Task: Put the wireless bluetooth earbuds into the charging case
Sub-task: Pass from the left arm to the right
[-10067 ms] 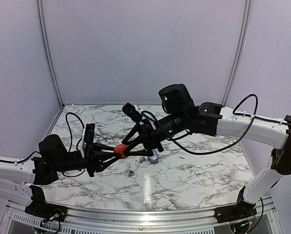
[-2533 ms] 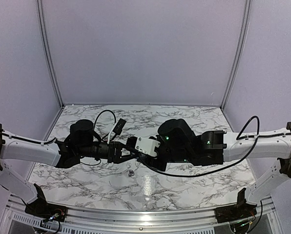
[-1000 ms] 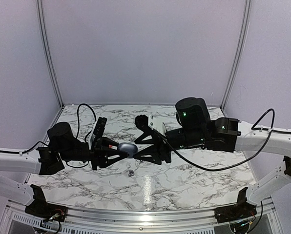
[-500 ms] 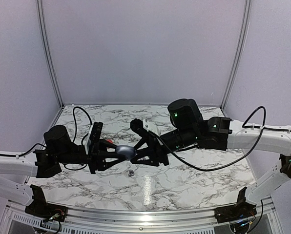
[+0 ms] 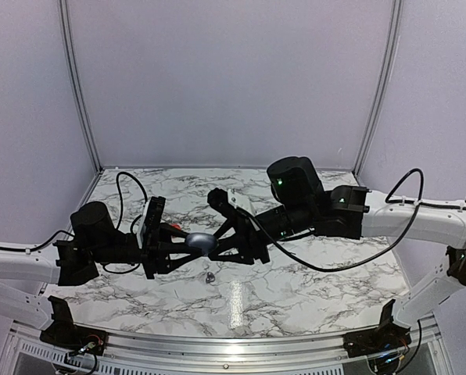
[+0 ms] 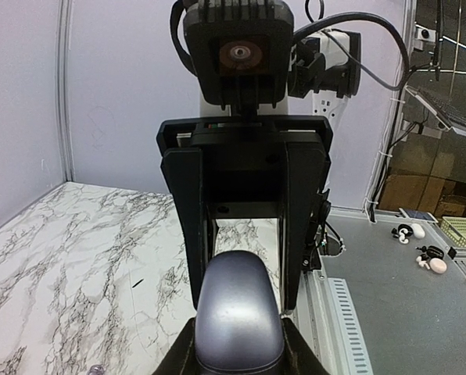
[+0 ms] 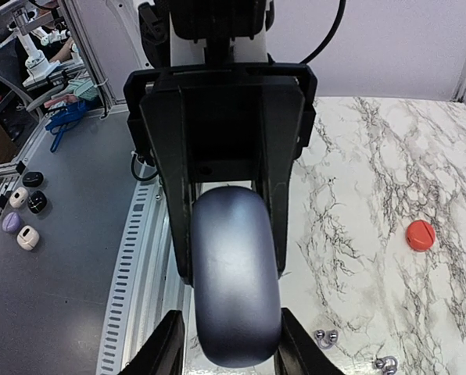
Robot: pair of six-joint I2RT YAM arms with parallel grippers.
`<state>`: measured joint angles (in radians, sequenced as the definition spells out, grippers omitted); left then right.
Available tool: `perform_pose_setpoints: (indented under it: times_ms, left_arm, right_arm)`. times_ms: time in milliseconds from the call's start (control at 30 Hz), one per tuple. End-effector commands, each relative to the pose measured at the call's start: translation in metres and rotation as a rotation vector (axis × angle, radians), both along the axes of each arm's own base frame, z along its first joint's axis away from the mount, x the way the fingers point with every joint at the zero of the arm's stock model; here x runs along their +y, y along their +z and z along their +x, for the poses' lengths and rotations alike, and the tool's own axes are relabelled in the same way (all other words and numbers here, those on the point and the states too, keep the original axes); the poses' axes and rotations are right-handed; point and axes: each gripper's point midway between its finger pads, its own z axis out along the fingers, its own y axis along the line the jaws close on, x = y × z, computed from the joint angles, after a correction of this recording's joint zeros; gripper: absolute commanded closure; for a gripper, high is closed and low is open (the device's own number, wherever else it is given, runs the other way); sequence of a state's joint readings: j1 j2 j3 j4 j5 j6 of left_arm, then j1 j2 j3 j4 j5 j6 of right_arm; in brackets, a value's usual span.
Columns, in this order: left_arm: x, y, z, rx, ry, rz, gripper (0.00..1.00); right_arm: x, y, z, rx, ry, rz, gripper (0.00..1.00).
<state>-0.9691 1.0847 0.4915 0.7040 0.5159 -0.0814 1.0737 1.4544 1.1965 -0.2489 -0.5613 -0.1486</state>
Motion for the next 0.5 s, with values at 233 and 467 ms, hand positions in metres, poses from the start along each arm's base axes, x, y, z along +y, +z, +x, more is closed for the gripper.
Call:
perform_pose_setpoints:
  times_ms: [233,467]
  left_arm:
    - [-0.0002,-0.0027,0.0039,-0.009,0.029,0.014,0.88]
    - [0.0012,-0.0066,0.0062,0.005,0.047,0.023,0.72]
  right_arm:
    - [0.0075,0.0195,-0.0023,-0.008,0.038,0.038,0.65]
    - [0.0059,0.0231,-0.0028,-0.015,0.036,0.05,0.82]
